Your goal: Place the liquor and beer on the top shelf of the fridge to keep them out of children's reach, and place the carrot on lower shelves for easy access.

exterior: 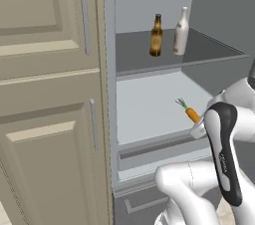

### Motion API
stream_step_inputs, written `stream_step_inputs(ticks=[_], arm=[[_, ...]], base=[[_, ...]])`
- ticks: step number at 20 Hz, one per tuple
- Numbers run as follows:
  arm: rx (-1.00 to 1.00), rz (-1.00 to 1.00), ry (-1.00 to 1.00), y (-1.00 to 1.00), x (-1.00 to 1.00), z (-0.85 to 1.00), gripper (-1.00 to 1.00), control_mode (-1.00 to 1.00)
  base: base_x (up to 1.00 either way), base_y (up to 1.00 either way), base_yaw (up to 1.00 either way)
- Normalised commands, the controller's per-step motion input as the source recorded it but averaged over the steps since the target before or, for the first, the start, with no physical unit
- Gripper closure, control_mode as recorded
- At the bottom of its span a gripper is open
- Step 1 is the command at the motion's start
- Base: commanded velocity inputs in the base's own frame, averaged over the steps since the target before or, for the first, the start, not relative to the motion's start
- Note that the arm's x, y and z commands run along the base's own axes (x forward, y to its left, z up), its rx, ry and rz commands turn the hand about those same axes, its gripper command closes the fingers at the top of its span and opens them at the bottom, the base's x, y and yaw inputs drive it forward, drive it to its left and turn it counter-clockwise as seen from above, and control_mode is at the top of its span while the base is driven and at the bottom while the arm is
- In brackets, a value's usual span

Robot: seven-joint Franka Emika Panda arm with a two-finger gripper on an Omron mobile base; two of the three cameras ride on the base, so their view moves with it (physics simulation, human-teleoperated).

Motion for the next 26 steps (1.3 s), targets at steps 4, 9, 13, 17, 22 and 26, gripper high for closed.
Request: stream_step_inputs(ticks=[4, 9, 13, 17, 22, 26], arm=[[0.00, 0.00, -0.02, -0.12, 0.38, -0.43, 1.00, -1.00], [0.00, 0.00, -0.08, -0.10, 0.35, -0.21, 1.00, -1.00], [0.00, -0.01, -0.03, -0.12, 0.49, -0.16, 1.00, -1.00], [-0.01, -0.01, 0.00, -0.11, 0.50, -0.08, 1.00, -1.00], [-0.11, 0.00, 0.00, -0.04, 0.35, -0.20, 1.00, -1.00], [-0.15, 0.04, -0.01, -0.14, 0.21, -0.24, 1.00, -1.00]], base=[[0.00, 0.00, 0.00], [0.00, 0.00, 0.00], [0.00, 0.00, 0.00], [0.00, 0.00, 0.00], [0.00, 0.00, 0.00], [0.00, 0.00, 0.00]])
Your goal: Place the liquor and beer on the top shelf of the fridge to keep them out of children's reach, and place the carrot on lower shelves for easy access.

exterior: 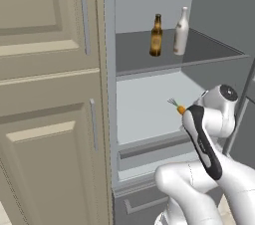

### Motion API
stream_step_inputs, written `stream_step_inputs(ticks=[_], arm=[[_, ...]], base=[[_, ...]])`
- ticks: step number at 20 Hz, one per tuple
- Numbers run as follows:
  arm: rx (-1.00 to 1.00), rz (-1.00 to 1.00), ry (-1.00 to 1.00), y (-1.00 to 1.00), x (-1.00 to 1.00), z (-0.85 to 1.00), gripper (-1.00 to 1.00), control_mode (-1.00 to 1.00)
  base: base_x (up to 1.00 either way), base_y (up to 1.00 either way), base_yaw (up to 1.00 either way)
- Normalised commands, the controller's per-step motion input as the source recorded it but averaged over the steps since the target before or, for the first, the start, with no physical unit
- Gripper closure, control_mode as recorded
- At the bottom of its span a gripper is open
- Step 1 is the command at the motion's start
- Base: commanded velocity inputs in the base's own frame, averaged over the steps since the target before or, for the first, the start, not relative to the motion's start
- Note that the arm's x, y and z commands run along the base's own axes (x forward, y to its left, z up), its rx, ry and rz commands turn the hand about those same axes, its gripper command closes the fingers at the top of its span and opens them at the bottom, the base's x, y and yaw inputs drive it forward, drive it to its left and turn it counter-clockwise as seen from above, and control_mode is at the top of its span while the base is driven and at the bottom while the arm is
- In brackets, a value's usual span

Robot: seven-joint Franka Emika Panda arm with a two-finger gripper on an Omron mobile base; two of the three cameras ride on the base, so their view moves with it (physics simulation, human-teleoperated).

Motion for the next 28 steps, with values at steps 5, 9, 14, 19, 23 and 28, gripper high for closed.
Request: stream_step_inputs(ticks=[5, 9, 14, 19, 23, 28], arm=[[-0.12, 0.08, 0.00, -0.20, 0.33, -0.23, 1.00, -1.00], [-0.12, 0.10, 0.00, -0.23, 0.31, -0.18, 1.00, -1.00], [-0.09, 0.14, 0.01, -0.30, 0.32, -0.05, 1.00, -1.00], [-0.09, 0.15, 0.02, -0.30, 0.34, -0.08, 1.00, -1.00], [-0.08, 0.15, 0.06, -0.27, 0.44, -0.09, 1.00, -1.00], [-0.05, 0.12, 0.10, -0.08, 0.57, -0.01, 1.00, -1.00]], base=[[0.00, 0.00, 0.00], [0.00, 0.00, 0.00], [0.00, 0.00, 0.00], [0.00, 0.00, 0.00], [0.00, 0.00, 0.00], [0.00, 0.00, 0.00]])
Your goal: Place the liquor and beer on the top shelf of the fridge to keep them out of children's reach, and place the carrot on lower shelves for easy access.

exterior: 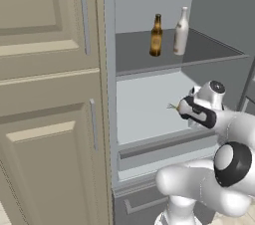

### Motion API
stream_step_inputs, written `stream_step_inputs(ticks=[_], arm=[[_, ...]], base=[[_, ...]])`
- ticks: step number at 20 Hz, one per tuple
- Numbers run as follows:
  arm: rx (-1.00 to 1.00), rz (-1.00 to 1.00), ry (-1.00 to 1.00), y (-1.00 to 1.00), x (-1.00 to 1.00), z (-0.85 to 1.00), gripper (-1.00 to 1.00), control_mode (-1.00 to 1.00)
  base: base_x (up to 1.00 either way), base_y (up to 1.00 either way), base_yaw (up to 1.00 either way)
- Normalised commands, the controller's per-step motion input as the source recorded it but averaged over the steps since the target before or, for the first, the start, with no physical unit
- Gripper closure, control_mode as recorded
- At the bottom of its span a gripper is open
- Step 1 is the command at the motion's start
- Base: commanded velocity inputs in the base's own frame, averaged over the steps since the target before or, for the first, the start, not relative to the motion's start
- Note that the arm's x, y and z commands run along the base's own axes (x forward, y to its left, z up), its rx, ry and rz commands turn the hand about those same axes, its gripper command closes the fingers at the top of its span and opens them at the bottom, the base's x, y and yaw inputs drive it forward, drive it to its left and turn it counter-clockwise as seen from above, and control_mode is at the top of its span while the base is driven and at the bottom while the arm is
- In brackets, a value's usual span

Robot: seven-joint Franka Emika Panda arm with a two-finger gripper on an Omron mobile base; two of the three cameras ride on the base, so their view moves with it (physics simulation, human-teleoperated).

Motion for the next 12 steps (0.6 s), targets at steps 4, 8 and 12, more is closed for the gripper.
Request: stream_step_inputs(ticks=[4, 8, 12], arm=[[0.00, 0.09, 0.03, 0.00, 0.57, 0.00, 1.00, -1.00], [0.00, 0.05, -0.09, 0.00, 0.43, -0.17, 1.00, -1.00], [0.00, 0.03, -0.26, -0.01, 0.33, -0.41, 1.00, -1.00]], base=[[0.00, 0.00, 0.00], [0.00, 0.00, 0.00], [0.00, 0.00, 0.00]])
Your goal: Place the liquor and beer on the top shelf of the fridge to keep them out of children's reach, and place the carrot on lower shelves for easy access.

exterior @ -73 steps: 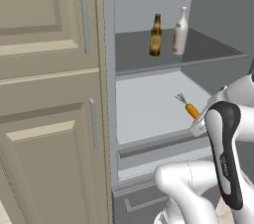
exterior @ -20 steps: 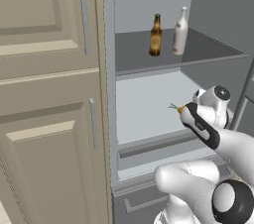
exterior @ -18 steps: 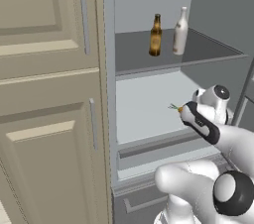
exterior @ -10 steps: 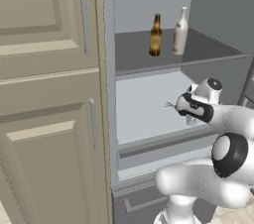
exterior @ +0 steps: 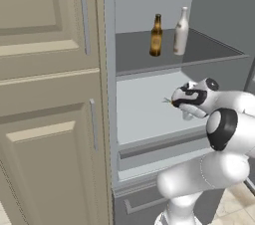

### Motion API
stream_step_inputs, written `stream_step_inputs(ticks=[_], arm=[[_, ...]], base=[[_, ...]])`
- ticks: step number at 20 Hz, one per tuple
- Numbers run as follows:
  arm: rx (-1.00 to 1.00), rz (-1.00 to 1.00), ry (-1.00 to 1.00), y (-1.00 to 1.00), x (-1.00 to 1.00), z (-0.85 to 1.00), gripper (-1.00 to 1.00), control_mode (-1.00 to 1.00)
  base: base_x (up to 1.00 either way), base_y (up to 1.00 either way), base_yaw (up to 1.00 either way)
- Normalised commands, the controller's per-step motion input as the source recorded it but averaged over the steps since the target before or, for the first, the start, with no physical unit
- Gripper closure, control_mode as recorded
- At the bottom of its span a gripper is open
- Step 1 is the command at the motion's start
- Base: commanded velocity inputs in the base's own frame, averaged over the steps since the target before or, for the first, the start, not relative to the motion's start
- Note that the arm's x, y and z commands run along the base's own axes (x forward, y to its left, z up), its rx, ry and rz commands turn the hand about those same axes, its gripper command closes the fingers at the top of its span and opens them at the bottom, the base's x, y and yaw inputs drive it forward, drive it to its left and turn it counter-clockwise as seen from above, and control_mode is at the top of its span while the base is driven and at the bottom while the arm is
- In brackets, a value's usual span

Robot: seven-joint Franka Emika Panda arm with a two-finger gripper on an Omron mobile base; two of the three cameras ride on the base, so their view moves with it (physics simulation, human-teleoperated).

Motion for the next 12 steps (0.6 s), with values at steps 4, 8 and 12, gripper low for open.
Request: stream_step_inputs(ticks=[4, 8, 12], arm=[[0.00, 0.04, -0.25, 0.00, 0.36, -0.45, 1.00, -1.00], [0.00, 0.05, -0.20, 0.00, 0.45, -0.40, -1.00, -1.00], [0.00, 0.05, -0.07, 0.00, 0.37, -0.07, -1.00, -1.00]], base=[[0.00, 0.00, 0.00], [0.00, 0.00, 0.00], [0.00, 0.00, 0.00]])
